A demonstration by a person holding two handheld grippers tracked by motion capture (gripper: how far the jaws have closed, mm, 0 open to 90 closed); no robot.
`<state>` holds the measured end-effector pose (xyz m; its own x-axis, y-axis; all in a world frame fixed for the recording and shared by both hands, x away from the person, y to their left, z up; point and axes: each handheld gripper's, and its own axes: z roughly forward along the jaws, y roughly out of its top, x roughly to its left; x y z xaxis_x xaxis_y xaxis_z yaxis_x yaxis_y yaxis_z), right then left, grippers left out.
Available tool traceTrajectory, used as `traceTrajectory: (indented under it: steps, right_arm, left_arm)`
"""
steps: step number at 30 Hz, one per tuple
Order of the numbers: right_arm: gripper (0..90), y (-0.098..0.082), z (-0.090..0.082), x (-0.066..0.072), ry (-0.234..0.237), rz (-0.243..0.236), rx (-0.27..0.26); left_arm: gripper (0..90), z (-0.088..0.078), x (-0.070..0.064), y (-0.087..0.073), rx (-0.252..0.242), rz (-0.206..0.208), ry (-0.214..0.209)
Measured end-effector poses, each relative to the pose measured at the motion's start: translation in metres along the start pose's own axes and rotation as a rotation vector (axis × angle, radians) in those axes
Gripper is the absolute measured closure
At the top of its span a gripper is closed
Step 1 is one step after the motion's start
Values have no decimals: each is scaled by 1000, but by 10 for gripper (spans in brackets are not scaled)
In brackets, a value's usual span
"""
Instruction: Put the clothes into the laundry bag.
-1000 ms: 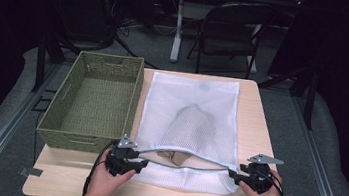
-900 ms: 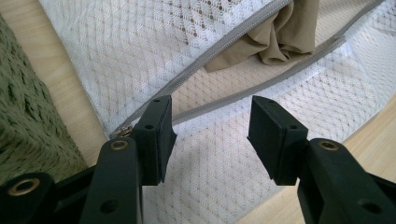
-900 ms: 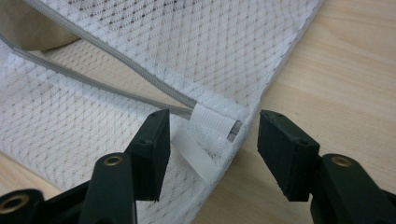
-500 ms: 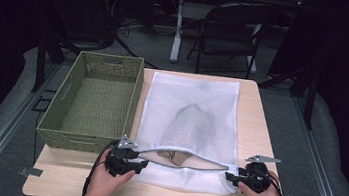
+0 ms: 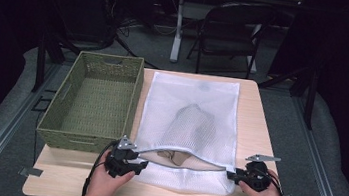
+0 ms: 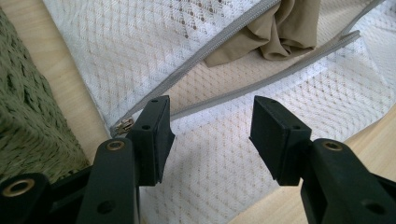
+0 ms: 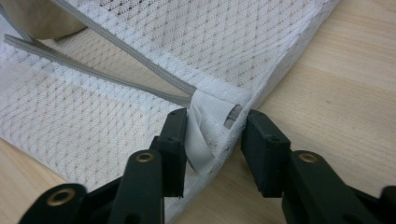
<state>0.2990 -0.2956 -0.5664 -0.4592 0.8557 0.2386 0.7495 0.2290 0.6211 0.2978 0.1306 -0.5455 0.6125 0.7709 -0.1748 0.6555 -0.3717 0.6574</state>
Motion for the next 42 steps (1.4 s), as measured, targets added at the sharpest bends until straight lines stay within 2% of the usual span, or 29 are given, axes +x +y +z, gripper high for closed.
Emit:
traceTrajectory:
  steps: [5,8,13,22,27,32,42]
  right_arm:
    - [721,3,-1,1,1,-22,19]
    - [759,5,-1,2,5,-27,12]
    - [805,8,-1,4,2,-41,21]
    - [814,13,-2,3,-6,-55,17]
    - [814,14,-4,0,-18,-57,8]
    - [814,15,-3,-2,-25,-56,3]
    - [813,15,-3,-5,-27,-44,-4]
  left_arm:
    - [483,-1,-1,-1,9,-16,-6]
    - [483,-1,0,-3,9,-10,0]
    - [481,-2,0,-5,9,-32,10]
    - [435,-5,1,-9,22,-42,28]
    - [405,-7,0,-11,20,-62,40]
    - [392,-8,1,-12,38,-71,55]
    - [377,1,7,-17,80,-82,87]
